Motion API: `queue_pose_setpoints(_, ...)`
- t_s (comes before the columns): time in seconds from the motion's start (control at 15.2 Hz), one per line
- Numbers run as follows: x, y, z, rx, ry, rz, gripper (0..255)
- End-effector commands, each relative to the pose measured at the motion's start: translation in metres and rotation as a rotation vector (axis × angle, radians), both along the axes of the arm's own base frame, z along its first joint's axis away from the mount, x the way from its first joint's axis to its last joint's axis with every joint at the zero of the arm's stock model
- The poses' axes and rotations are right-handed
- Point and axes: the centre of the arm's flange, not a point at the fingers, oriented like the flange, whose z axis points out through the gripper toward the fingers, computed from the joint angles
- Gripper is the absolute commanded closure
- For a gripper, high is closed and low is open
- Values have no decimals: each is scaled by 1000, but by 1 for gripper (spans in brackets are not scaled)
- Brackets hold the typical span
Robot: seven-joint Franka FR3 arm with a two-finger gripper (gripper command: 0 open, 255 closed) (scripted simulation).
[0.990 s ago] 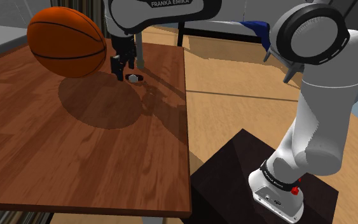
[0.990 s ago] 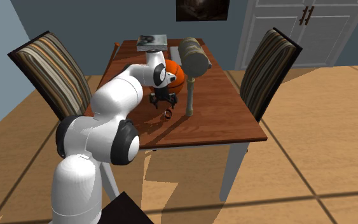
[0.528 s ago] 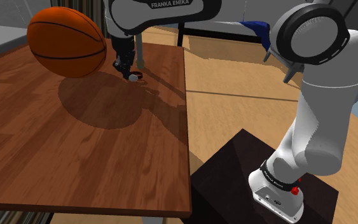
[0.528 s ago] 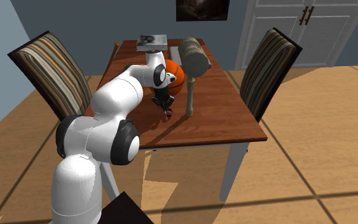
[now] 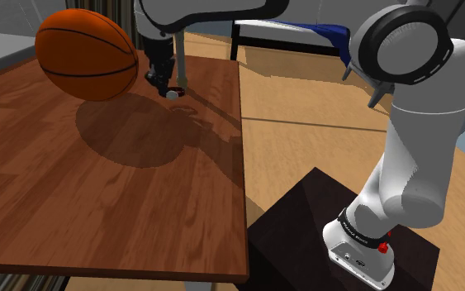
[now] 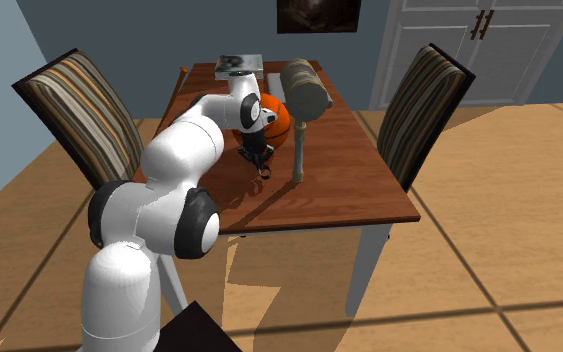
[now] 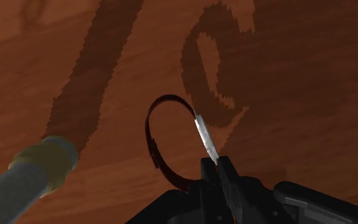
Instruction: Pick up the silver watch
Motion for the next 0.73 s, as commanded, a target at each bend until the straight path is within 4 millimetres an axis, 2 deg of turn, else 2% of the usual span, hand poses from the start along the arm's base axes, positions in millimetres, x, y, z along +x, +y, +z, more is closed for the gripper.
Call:
queue_pose_setpoints(0.0, 0, -1, 10, 0, 0, 0, 255)
queue_pose_setpoints(0.59, 0, -1, 58, 0, 0, 0, 255)
queue_pose_setpoints(0.66, 0, -1, 59, 0, 0, 0, 255)
